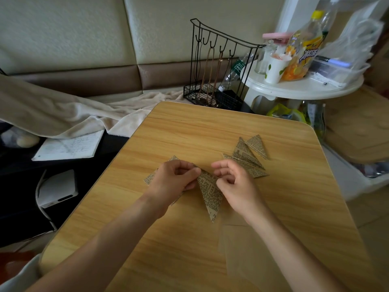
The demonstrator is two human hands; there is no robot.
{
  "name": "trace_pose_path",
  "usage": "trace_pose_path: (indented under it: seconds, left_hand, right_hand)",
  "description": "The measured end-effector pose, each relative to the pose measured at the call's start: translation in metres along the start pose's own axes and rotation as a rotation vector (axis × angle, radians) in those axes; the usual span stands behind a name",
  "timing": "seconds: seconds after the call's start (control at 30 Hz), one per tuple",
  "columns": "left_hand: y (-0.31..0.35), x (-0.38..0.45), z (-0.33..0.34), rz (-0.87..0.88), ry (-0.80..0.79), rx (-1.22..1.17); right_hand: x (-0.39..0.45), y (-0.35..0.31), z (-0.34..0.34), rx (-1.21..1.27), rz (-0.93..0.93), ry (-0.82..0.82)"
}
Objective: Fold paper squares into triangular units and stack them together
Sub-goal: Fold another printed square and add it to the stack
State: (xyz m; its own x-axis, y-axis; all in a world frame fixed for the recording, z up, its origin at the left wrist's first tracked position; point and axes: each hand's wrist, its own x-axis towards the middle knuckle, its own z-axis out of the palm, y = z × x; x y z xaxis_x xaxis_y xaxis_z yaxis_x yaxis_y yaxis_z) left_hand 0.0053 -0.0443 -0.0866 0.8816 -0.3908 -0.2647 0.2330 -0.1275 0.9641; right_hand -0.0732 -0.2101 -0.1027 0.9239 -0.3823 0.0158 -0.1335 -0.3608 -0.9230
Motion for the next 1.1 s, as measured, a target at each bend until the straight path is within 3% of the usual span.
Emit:
trace_pose_path:
  seconds: [0.13, 0.33, 0.47, 0.77, 1.1]
  left_hand:
    - [-0.001, -0.001, 0.001, 0.039, 0.013, 0.0]
    - [-0.006, 0.001, 0.0, 0.257, 0.146, 0.386]
    - [-0.008, -0.004, 0.008, 0.414, 0.124, 0.576]
    - [-0.008, -0.006, 0.008, 0.324, -0.109, 0.761]
    - [-0.001, -0.012, 0.009, 0.388, -0.092, 0.676]
  right_hand:
    - [0.001, 0.002, 0.001, 0.031, -0.003, -0.016]
    - [0.0, -0.001, 0.001, 0.014, 0.027, -0.026]
    - [-0.001, -0.004, -0.001, 0.002, 0.047, -0.018]
    - [-0.001, -0.006, -0.002, -0.025, 0.075, -0.057]
    - [0.0, -0.001, 0.005, 0.093, 0.08, -0.037]
